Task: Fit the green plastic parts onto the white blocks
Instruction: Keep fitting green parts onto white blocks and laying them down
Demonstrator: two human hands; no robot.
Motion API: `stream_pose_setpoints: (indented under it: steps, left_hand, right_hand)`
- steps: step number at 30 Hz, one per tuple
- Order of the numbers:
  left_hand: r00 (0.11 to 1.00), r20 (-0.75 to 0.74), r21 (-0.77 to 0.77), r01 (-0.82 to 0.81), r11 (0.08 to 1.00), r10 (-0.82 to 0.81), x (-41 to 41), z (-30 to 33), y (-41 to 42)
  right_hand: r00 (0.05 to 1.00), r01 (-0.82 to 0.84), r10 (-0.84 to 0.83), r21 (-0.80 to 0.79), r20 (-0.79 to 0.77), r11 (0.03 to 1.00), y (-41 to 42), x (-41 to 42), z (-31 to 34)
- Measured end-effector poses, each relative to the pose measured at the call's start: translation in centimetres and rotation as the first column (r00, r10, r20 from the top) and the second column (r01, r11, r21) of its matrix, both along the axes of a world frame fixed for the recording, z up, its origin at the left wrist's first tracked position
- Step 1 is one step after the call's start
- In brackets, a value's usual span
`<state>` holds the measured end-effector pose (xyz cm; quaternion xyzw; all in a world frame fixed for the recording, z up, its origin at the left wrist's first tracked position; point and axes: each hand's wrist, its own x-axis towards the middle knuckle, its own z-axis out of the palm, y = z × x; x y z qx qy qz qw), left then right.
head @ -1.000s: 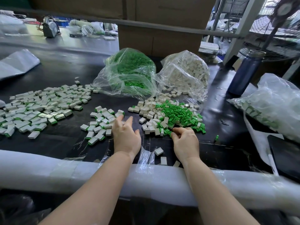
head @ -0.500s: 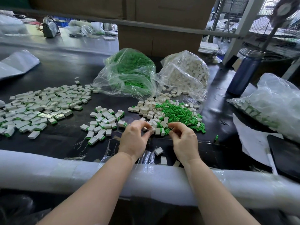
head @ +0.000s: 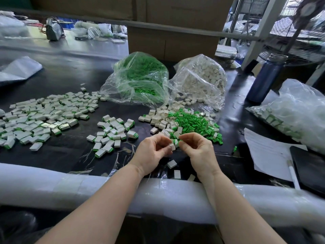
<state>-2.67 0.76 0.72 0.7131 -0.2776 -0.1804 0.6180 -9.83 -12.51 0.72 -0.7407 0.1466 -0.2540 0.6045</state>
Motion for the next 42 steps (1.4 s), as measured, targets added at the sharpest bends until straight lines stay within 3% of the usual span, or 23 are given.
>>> stream_pose_setpoints:
  steps: [6, 17, 42]
  left_hand:
    - [0.999, -0.030, -0.017, 0.008, 1.000, -0.009, 0.01, 0.10, -0.05]
    - [0.999, -0.041, -0.014, -0.024, 1.000, 0.023, 0.00, 0.08, 0.08]
    - [0.988, 0.148, 0.134, 0.010, 0.991, -0.031, -0.10, -0.30, 0.02]
  right_hand:
    - [0.999, -0.031, 0.034, 0.078, -0.030, 0.996, 0.10, 0.01, -0.10]
    - [0.995, -0.051, 0.046, -0.054, -0.090, 0.997, 0.28, 0.01, -0.04]
    - [0.984, -0.124, 0.119, -0.029, -0.134, 0.992, 0.28, -0.35, 0.33]
